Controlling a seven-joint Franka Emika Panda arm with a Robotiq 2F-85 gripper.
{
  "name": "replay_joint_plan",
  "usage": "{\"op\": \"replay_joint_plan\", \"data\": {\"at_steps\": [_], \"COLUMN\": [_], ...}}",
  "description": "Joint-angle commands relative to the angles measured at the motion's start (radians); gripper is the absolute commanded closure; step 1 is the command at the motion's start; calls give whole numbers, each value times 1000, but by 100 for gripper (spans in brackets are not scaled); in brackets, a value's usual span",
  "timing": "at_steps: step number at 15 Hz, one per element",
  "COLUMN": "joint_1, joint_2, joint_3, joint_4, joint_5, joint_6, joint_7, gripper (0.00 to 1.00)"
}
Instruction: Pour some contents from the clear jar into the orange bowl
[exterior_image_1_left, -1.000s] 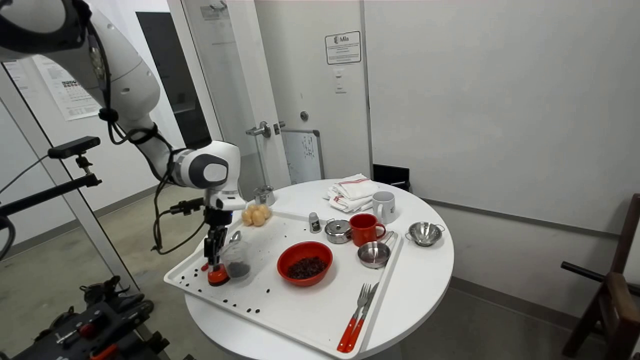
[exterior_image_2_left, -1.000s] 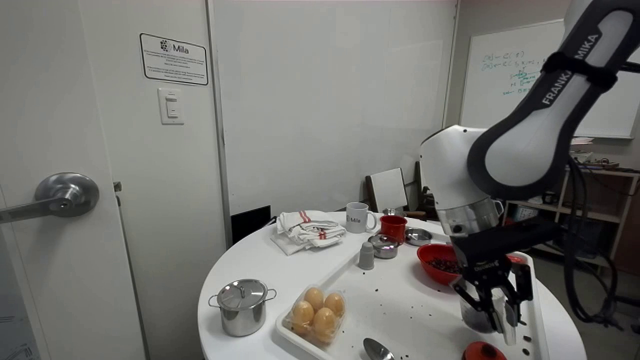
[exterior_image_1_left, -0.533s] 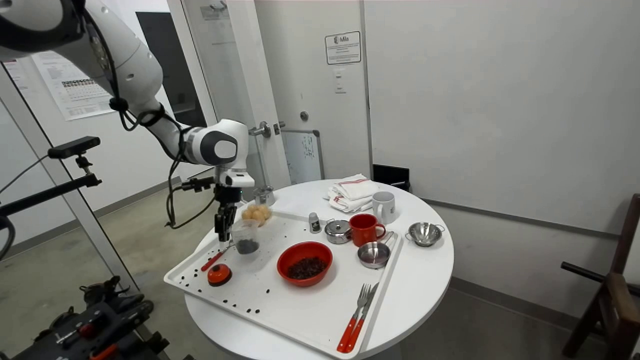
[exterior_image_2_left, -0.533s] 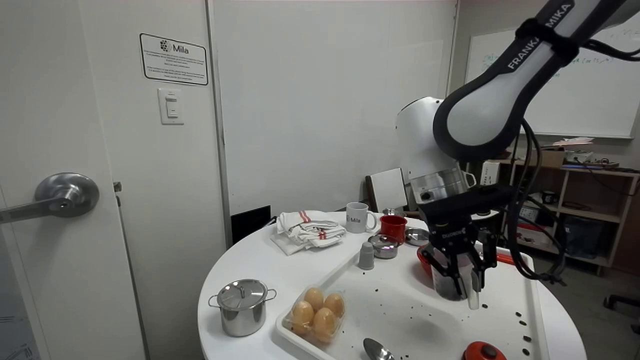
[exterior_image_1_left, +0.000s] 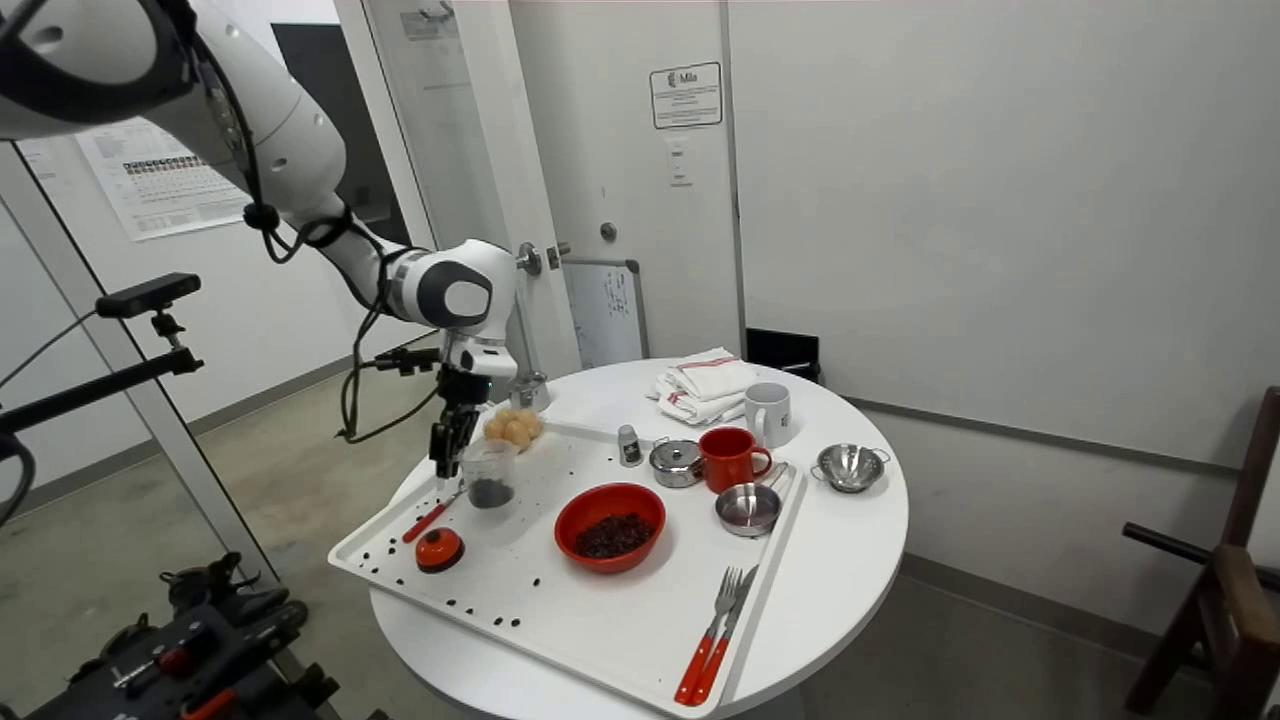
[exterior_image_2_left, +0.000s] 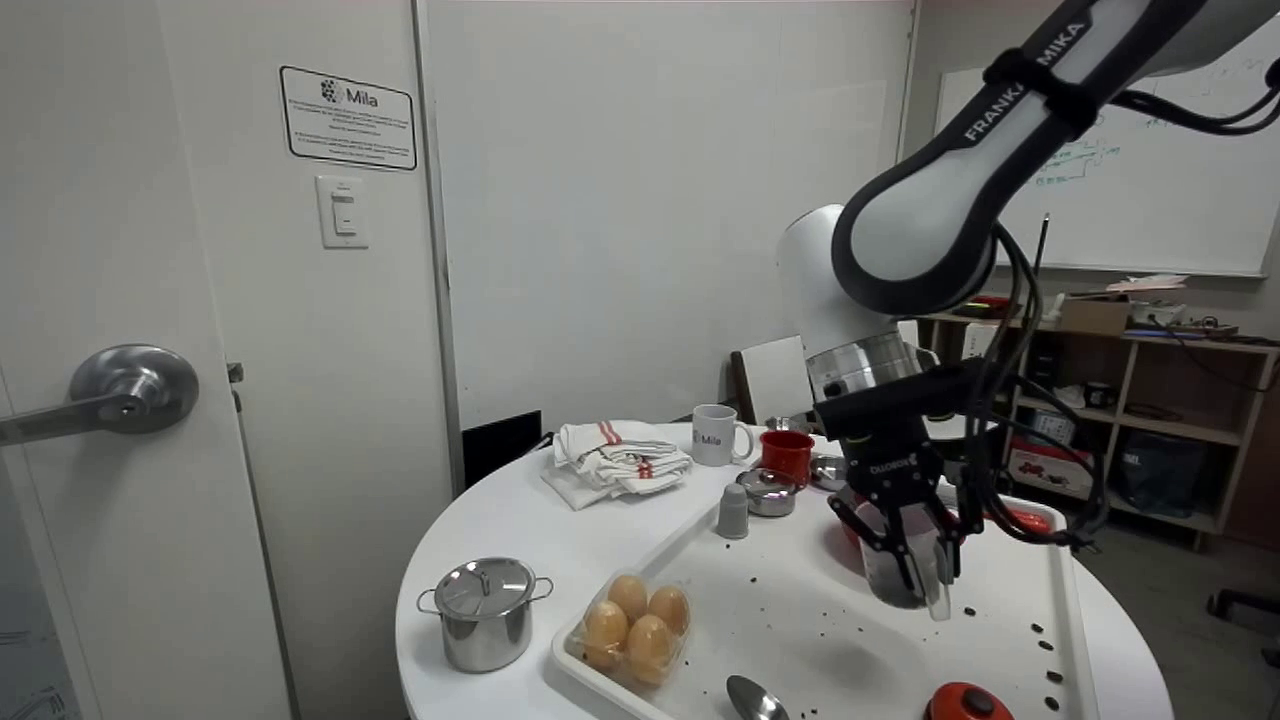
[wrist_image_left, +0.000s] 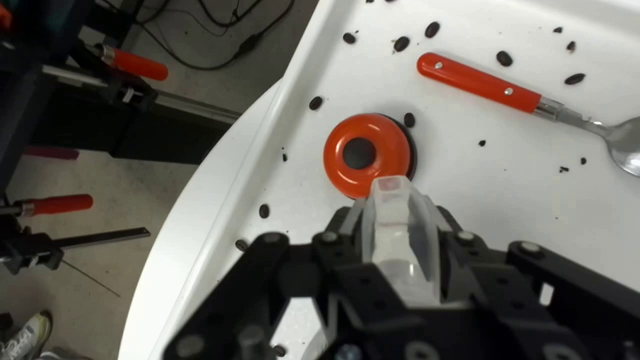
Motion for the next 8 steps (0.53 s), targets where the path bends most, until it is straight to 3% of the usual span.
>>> {"op": "replay_joint_plan", "data": {"at_steps": [1, 8], "joint_1": [-81, -260], "joint_2": [48, 21], "joint_3": [3, -12], "joint_4": [136, 144], "joint_5": [126, 395], "joint_6": [-121, -128], "joint_7": [-33, -107], "gripper": [88, 88]}}
